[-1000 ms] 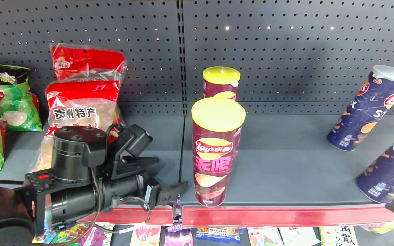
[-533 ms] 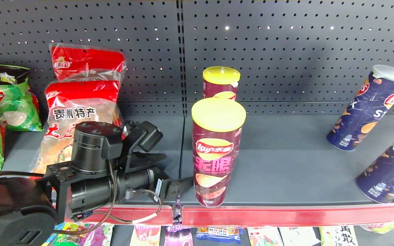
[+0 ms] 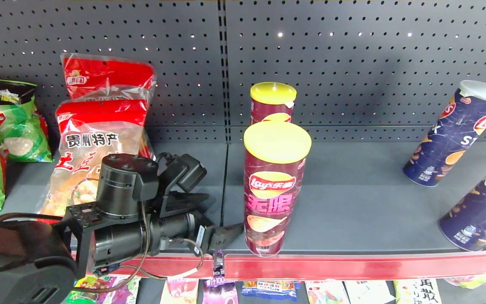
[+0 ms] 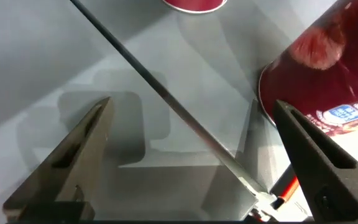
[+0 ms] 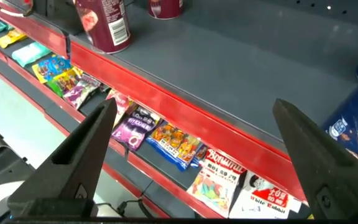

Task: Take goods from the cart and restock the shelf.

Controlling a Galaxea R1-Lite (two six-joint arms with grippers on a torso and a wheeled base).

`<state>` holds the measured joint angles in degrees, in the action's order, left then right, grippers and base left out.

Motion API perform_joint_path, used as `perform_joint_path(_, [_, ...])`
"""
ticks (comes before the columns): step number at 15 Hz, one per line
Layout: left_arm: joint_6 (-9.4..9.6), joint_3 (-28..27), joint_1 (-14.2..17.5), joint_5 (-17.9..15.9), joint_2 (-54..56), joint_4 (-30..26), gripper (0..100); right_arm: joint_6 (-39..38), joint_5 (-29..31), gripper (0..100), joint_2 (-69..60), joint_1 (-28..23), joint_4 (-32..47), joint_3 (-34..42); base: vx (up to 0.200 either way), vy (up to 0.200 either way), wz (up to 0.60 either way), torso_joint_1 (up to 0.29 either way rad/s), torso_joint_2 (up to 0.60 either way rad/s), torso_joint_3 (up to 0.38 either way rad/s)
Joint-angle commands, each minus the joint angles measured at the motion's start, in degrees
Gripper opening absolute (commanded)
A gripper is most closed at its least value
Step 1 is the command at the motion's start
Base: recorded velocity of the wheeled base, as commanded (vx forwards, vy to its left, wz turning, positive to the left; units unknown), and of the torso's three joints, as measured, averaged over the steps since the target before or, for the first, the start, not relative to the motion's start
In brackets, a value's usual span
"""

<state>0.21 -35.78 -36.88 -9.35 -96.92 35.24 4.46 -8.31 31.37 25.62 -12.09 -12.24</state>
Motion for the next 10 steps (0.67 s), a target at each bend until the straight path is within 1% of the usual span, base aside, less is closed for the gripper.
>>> perform_joint_path(1, [-0.12,0.6,0.5,0.1,0.9,0.0,100,0.0,0.0,100,0.2,0.0,0.0,0.2,0.000,0.000,0.00,0.000,0.00,0.000])
perform_joint_path(3, [-0.30,1.6,3.1,1.1,5.1,-0.1,100,-0.2,0.0,100,0.2,0.0,0.0,0.5,0.000,0.000,0.00,0.000,0.00,0.000])
perform_joint_path(4, [-0.38,1.9,3.8,1.4,6.6,-0.2,100,-0.5,0.1,100,0.1,0.0,0.0,0.5,0.000,0.000,0.00,0.000,0.00,0.000])
perform_joint_path(5, [-0.56,3.0,5.4,2.7,10.9,-0.6,100,-1.1,0.1,100,-0.3,0.0,0.0,1.2,0.000,0.000,0.00,0.000,0.00,0.000])
perform_joint_path(6, [-1.00,4.1,6.1,3.3,13.4,-0.9,100,-1.3,0.4,100,-0.9,-0.3,0.1,1.6,0.000,0.000,0.00,0.000,0.00,0.000])
perform_joint_path(7, [-2.05,7.2,7.9,5.0,20.1,-3.0,100,-1.3,0.8,100,-1.8,-1.0,0.2,2.7,0.000,0.000,0.00,0.000,0.00,0.000])
perform_joint_path(8, [-2.14,9.3,8.9,6.4,25.1,-5.7,100,-1.4,0.9,100,-2.6,-1.8,0.9,3.0,0.000,0.000,0.00,0.000,0.00,0.000])
perform_joint_path(9, [-2.49,11.9,10.1,8.3,32.3,-10.4,100,-1.4,1.0,100,-3.5,-3.4,2.4,3.1,0.000,0.000,0.00,0.000,0.00,0.000])
perform_joint_path(10, [-2.67,12.4,10.4,8.9,34.3,-12.0,100,-1.4,1.0,100,-3.8,-3.9,2.9,3.1,0.000,0.000,0.00,0.000,0.00,0.000])
